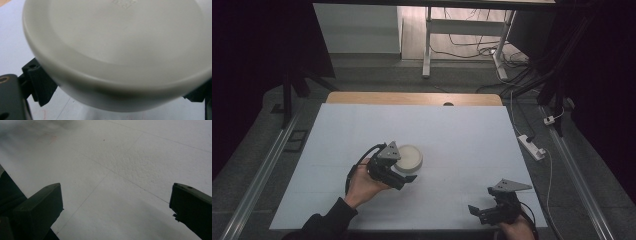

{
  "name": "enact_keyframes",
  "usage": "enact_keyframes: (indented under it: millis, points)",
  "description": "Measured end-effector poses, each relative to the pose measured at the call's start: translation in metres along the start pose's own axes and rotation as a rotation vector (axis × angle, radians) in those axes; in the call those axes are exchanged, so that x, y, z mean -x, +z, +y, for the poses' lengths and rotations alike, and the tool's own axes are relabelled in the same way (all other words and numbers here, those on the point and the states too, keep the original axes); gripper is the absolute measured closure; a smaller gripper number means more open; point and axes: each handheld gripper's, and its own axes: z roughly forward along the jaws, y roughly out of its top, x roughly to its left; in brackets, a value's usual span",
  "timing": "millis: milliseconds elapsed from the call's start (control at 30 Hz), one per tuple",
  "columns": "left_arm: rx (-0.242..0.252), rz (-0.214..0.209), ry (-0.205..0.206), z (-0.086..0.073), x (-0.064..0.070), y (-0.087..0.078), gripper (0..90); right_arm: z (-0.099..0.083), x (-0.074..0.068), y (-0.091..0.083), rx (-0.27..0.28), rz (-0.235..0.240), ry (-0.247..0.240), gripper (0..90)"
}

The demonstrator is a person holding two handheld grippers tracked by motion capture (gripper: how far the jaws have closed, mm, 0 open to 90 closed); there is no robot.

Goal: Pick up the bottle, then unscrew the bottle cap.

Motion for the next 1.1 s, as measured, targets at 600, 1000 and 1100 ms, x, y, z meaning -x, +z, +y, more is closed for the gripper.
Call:
enact_keyframes:
  millis: [600, 1000, 1100]
  points:
    - [0.006, -0.030, 0.001, 0.0092, 0.0030, 0.0032, 7.4, -0.0004, -0.0001, -0.0007, 0.003, -0.002, -0.007, 0.0]
    - [0.011, -0.034, -0.007, 0.0058, 0.0031, 0.0030, 7.4, 0.0024, -0.0039, -0.0055, 0.053, -0.008, -0.022, 0.0]
    - [0.013, -0.037, -0.005, 0.0052, 0.0031, 0.0033, 7.4, 0.0042, -0.0056, -0.0068, 0.070, -0.004, -0.028, 0.0]
